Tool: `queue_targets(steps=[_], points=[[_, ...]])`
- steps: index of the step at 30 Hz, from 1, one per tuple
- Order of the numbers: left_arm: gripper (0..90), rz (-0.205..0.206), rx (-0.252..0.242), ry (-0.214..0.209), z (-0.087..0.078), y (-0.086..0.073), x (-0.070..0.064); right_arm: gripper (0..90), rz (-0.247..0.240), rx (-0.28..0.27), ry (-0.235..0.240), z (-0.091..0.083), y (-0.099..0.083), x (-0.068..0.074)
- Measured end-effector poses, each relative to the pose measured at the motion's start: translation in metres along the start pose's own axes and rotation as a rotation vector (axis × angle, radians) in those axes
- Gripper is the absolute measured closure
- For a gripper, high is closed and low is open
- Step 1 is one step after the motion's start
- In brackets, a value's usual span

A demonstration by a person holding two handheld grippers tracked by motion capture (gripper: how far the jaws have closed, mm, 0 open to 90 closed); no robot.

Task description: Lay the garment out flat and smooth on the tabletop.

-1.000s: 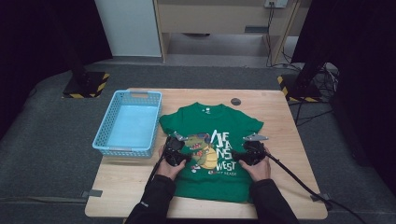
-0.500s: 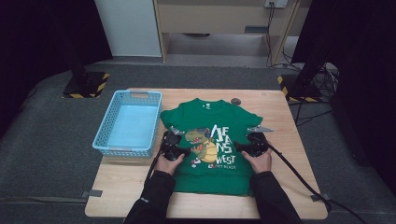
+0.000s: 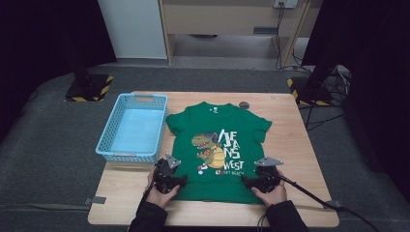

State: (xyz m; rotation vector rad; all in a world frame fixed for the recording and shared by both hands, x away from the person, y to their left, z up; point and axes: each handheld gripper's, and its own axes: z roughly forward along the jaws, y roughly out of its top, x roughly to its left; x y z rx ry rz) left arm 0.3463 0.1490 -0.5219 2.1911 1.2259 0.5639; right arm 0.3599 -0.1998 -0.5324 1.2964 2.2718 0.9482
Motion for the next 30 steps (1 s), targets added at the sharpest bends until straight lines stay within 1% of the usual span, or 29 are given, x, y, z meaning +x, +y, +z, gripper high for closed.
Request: queue_targets(steps=[1,3,5,9,12,14,17,19,22,27,28,30], points=[[20.1,-0.005,-0.014,0.004,0.0,-0.003,0.0,15.7,-0.001,-0.004,0.005,0.0,-0.001,0.001],[20.1,-0.02,-0.024,-0.002,-0.001,-0.006,0.001,15.7,-0.008,-0.016,0.001,-0.001,-0.004,0.003],[19.6,-0.019,-0.028,-0.001,-0.003,-0.008,0.001,15.7,-0.016,-0.022,0.007,-0.004,-0.007,0.003],[19.4,-0.033,-0.067,-0.002,-0.006,-0.017,0.0,15.6,-0.023,-0.047,0.016,-0.009,-0.016,0.0],[19.2,-0.054,-0.088,-0.003,-0.007,-0.022,0.001,15.6,-0.024,-0.048,0.014,-0.012,-0.018,0.0],[19.3,-0.063,-0.102,0.005,-0.007,-0.025,0.0,15.6,-0.023,-0.048,0.014,-0.012,-0.018,0.0],[19.7,-0.056,-0.119,0.019,-0.008,-0.027,-0.003,15.7,-0.021,-0.048,0.012,-0.013,-0.019,0.001],[19.6,-0.066,-0.12,0.007,-0.008,-0.028,-0.001,15.6,-0.018,-0.048,0.01,-0.013,-0.02,0.002],[19.3,-0.099,-0.109,-0.032,-0.007,-0.028,0.003,15.6,-0.021,-0.047,0.012,-0.014,-0.02,0.002],[17.9,-0.106,-0.107,-0.047,-0.008,-0.028,0.005,14.1,-0.001,-0.047,0.031,-0.015,-0.02,0.002],[17.8,-0.112,-0.105,-0.056,-0.008,-0.028,0.005,14.0,0.002,-0.046,0.035,-0.015,-0.019,0.002],[17.5,-0.136,-0.11,-0.087,-0.009,-0.028,0.006,13.6,0.008,-0.05,0.043,-0.016,-0.019,0.002]])
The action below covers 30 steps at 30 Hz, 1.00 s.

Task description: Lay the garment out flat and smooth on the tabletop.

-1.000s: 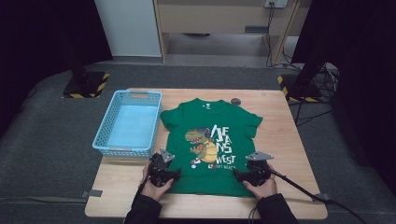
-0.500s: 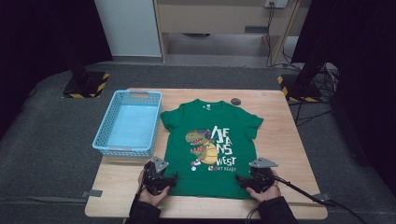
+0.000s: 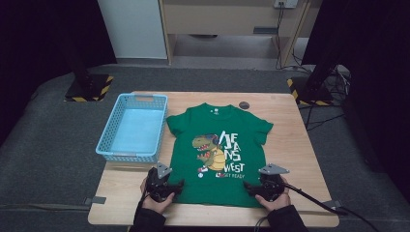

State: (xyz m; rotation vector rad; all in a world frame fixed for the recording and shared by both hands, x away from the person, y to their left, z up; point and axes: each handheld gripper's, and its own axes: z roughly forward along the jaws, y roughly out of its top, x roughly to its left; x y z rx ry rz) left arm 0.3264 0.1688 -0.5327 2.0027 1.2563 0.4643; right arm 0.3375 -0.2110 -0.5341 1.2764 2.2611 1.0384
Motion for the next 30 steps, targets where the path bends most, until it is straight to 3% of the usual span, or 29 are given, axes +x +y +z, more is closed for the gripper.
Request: queue_targets(steps=[7,14,19,25,30], points=[[16.2,-0.019,-0.024,-0.01,-0.009,0.001,0.007,11.5,0.024,-0.034,0.012,-0.009,0.005,-0.002],[13.6,-0.018,-0.046,-0.008,-0.018,0.002,0.014,10.4,0.029,-0.014,0.016,-0.011,0.006,-0.004],[12.1,-0.011,-0.056,-0.009,-0.024,0.003,0.02,10.3,0.022,-0.028,-0.002,-0.015,0.006,-0.006],[10.9,-0.018,-0.058,-0.006,-0.027,0.001,0.028,10.3,0.063,-0.046,-0.018,-0.021,0.005,-0.017],[10.3,-0.018,-0.057,-0.005,-0.028,-0.001,0.03,10.2,0.07,-0.059,-0.041,-0.025,0.005,-0.024]])
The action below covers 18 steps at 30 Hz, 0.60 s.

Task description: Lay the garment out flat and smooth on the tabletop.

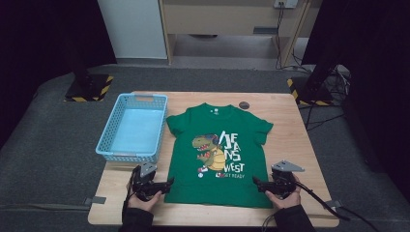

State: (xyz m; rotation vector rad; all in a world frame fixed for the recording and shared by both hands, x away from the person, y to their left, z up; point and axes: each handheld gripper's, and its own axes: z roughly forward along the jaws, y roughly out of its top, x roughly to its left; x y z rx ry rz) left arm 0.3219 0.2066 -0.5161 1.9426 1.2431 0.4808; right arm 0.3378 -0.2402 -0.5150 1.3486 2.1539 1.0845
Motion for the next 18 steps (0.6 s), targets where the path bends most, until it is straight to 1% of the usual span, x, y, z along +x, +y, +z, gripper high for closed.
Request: queue_targets(steps=[8,12,15,18], points=[[10.1,-0.007,0.014,0.001,-0.001,-0.002,0.004,10.1,0.025,-0.004,-0.002,-0.001,-0.001,-0.008],[10.2,-0.017,0.002,0.01,-0.004,-0.002,0.009,10.0,0.039,-0.005,-0.008,-0.003,-0.003,-0.014],[10.3,-0.018,-0.003,0.012,-0.006,-0.002,0.011,9.9,0.035,-0.007,-0.025,-0.006,-0.003,-0.017],[10.2,-0.026,-0.007,0.013,-0.008,-0.003,0.013,9.9,0.058,-0.024,-0.02,-0.009,-0.002,-0.02]])
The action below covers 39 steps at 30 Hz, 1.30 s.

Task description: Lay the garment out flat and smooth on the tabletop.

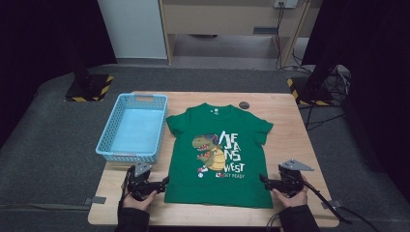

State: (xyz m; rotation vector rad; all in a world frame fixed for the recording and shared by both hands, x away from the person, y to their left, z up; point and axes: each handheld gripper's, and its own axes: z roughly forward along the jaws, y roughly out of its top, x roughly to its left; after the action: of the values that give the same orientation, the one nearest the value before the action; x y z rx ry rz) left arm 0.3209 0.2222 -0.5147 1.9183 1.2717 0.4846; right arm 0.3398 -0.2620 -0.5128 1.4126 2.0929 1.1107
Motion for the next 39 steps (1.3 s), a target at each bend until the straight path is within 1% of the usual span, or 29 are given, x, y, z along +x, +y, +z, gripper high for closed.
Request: queue_targets(steps=[5,9,16,24,28,34,39], points=[[10.2,-0.005,-0.012,0.003,-0.003,0.0,0.004,10.0,0.006,0.003,-0.004,-0.001,-0.001,-0.003],[10.2,-0.007,-0.012,0.014,-0.005,0.0,0.008,9.9,0.01,0.012,-0.005,0.001,-0.002,-0.004],[10.1,-0.01,-0.012,0.019,-0.007,0.0,0.013,9.9,0.024,0.008,-0.014,-0.002,-0.004,-0.009],[10.0,-0.016,-0.014,0.021,-0.01,0.0,0.019,9.3,0.003,0.033,-0.04,0.0,-0.005,-0.011],[10.0,-0.02,-0.018,0.022,-0.011,-0.001,0.021,9.3,0.002,0.026,-0.047,-0.001,-0.005,-0.011],[9.9,-0.027,-0.016,0.035,-0.012,-0.002,0.027,9.4,0.033,0.019,-0.047,-0.003,-0.006,-0.019],[9.8,-0.02,-0.015,0.045,-0.015,-0.003,0.03,9.4,0.048,0.013,-0.051,-0.007,-0.006,-0.024]])
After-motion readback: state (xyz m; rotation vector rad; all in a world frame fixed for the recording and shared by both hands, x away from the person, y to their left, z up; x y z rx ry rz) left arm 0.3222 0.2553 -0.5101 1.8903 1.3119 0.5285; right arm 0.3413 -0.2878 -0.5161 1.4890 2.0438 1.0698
